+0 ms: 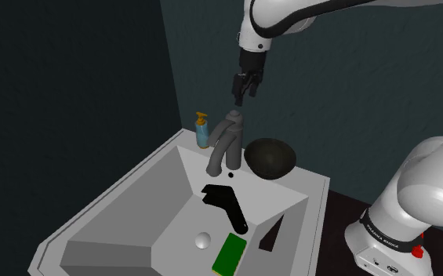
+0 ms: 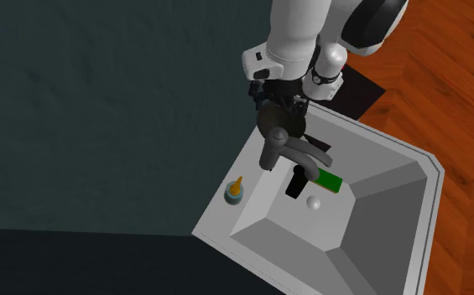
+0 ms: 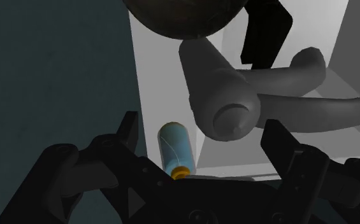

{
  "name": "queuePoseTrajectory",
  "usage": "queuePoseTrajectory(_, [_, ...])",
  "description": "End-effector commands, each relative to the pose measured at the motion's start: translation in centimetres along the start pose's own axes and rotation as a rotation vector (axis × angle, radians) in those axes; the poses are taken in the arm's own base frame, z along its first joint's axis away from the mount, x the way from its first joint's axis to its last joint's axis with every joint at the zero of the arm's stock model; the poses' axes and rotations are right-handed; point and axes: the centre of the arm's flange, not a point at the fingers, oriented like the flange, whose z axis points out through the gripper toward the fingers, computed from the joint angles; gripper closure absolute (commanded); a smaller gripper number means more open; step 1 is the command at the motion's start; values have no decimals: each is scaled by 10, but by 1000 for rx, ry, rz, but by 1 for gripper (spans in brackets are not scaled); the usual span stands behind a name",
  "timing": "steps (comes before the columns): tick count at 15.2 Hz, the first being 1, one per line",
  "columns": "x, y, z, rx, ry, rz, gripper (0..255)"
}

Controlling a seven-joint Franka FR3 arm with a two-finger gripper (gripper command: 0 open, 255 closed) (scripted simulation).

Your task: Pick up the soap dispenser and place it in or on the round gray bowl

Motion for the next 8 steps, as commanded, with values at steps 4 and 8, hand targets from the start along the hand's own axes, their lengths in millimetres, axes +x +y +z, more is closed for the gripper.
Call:
queuePoseTrajectory(4, [61, -1, 31, -3, -5, -14, 0])
queuePoseTrajectory(8, [108, -4, 56, -6, -10, -26, 0])
